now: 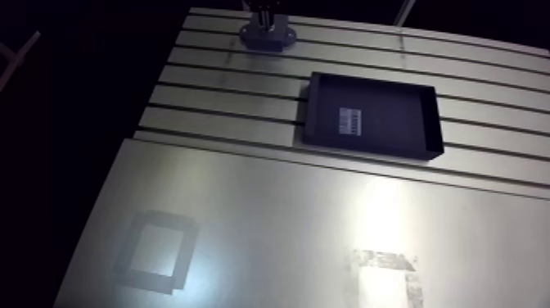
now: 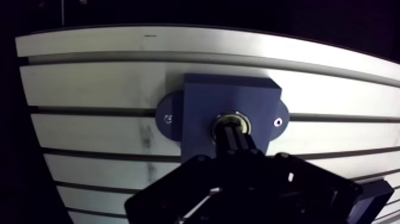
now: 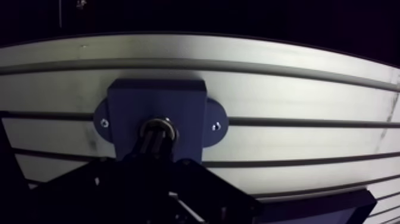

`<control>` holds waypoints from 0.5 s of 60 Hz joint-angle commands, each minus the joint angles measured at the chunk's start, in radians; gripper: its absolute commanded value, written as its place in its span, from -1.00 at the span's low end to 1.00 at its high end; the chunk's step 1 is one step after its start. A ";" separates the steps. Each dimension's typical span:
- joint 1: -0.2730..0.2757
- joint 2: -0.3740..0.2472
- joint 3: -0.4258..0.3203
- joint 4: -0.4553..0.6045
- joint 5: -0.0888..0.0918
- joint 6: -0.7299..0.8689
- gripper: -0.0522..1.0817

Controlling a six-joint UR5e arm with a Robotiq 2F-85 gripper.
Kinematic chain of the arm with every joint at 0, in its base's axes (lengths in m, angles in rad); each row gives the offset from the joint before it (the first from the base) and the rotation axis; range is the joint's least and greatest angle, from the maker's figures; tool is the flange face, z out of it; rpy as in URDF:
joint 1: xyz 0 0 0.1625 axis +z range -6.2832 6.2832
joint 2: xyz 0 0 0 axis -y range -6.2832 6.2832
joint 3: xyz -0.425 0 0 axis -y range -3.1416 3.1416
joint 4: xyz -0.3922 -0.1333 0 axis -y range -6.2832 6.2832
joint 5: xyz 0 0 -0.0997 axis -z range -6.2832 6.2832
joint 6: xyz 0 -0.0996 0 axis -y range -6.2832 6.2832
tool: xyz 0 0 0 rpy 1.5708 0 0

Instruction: Pick up the bearing and press it into the housing until flush.

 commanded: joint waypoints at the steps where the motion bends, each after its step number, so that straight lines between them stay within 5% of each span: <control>1: 0.000 0.007 0.001 0.000 0.000 0.000 0.99; 30: 0.001 -0.006 -0.007 0.002 0.004 0.000 0.99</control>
